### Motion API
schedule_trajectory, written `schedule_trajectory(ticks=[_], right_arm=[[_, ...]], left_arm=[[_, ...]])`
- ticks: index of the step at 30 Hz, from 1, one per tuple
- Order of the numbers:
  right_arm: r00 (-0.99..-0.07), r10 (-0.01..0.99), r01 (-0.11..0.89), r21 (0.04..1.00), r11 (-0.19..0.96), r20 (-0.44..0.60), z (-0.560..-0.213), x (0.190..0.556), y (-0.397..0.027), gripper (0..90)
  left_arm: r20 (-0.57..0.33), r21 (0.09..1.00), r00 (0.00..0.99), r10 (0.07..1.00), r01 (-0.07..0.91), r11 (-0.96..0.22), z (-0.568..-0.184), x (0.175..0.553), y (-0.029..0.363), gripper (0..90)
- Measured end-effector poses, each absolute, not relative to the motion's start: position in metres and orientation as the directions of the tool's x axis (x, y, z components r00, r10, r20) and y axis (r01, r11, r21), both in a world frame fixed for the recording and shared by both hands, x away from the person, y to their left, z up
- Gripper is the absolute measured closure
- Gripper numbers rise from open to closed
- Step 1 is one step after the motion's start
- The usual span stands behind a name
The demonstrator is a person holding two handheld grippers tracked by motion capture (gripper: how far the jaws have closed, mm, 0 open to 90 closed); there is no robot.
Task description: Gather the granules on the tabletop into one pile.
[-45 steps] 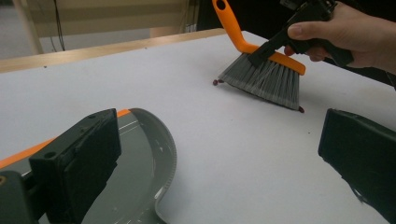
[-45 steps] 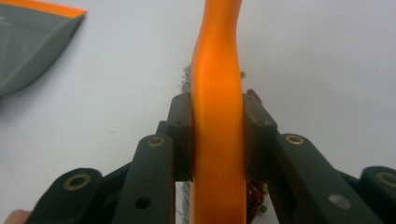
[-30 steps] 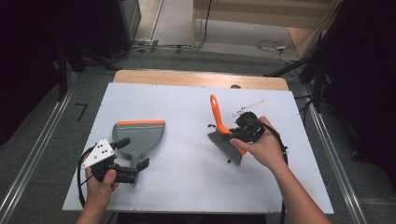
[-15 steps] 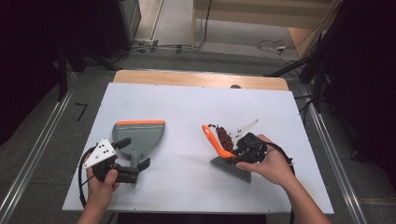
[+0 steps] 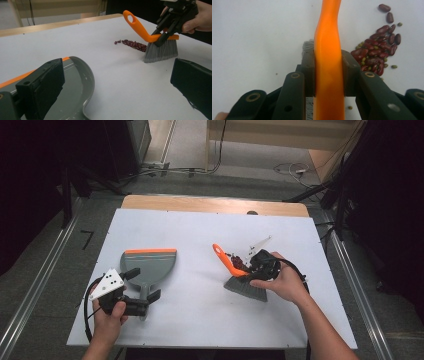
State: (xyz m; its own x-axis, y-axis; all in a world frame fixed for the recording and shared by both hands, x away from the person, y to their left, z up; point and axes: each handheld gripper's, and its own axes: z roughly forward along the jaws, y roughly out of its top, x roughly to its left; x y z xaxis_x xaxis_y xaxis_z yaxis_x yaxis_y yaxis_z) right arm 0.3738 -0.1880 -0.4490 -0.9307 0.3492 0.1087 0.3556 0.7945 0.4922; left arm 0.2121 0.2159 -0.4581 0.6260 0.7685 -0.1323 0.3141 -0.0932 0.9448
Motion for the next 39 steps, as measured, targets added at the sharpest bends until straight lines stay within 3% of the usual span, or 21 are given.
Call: schedule_trajectory(ticks=[20, 39], right_arm=[[-0.929, 0.364, 0.343, 0.527, 0.778, 0.067, -0.449, 0.417, -0.187, 67.7], [-0.931, 0.366, 0.313, 0.536, 0.784, 0.01, -0.445, 0.435, -0.184, 67.8]], left_arm=[[-0.136, 0.944, 0.624, 0.769, 0.318, -0.091, -0.459, 0.213, 0.216, 0.0], [-0.133, 0.944, 0.625, 0.77, 0.317, -0.094, -0.46, 0.213, 0.216, 0.0]])
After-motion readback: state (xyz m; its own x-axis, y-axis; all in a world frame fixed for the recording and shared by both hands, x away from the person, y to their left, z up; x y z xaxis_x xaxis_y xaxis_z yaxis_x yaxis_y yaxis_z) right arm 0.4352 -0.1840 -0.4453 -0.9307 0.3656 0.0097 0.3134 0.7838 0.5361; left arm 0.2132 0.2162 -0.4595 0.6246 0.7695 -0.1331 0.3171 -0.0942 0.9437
